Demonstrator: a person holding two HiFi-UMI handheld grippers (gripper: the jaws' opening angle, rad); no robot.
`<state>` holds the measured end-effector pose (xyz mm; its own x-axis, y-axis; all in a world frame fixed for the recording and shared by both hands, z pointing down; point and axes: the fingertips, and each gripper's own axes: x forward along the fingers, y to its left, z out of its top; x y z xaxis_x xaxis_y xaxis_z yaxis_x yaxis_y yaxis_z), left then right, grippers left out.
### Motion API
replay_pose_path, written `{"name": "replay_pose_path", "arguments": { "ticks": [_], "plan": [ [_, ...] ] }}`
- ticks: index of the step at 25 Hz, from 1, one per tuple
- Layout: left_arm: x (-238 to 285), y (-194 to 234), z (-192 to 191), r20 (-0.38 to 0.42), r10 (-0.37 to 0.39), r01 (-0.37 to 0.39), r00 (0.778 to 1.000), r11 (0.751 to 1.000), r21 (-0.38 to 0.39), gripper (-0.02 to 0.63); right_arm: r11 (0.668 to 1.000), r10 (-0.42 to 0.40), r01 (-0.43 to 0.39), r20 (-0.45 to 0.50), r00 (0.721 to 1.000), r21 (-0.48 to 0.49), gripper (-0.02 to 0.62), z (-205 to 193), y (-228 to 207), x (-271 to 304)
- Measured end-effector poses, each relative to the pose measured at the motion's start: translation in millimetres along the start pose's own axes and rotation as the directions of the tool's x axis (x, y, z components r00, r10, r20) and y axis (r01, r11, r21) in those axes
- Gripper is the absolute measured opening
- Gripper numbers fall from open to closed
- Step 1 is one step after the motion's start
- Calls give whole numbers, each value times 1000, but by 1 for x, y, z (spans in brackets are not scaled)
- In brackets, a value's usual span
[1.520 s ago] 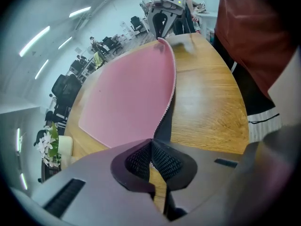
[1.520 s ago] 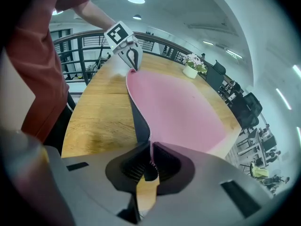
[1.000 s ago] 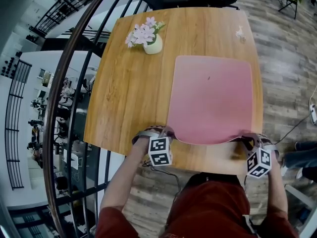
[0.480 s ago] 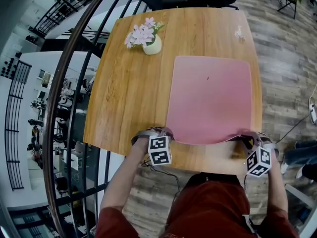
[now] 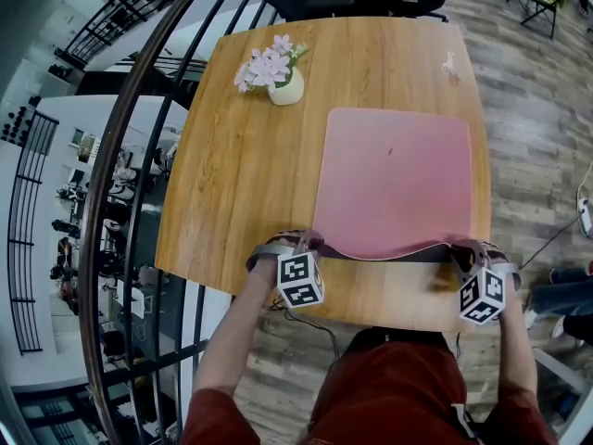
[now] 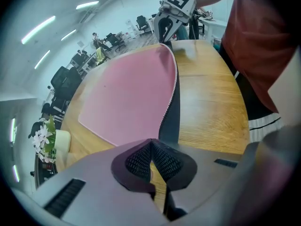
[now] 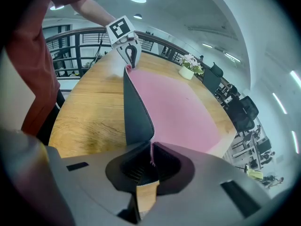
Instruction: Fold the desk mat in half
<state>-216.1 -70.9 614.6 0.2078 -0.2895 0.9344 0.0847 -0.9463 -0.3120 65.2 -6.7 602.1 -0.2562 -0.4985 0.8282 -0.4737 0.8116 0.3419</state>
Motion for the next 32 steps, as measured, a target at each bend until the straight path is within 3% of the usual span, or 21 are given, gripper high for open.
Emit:
{"name": "replay_pose_path", "arguments": {
  "ticks": [7, 24, 32],
  "plan": [
    [13, 8, 2, -18, 40, -40, 999, 999, 32, 15, 1000, -24, 24, -14, 1000, -2, 34, 1, -10, 10],
    [0, 42, 4, 55, 115, -114, 992, 993, -18, 17, 998, -55, 55, -31, 998, 11, 32, 2, -31, 25],
    [-23, 46, 1, 104, 19, -8, 994, 994, -105, 54, 999, -53, 53, -35, 998, -1, 32, 5, -32, 32]
  ]
}}
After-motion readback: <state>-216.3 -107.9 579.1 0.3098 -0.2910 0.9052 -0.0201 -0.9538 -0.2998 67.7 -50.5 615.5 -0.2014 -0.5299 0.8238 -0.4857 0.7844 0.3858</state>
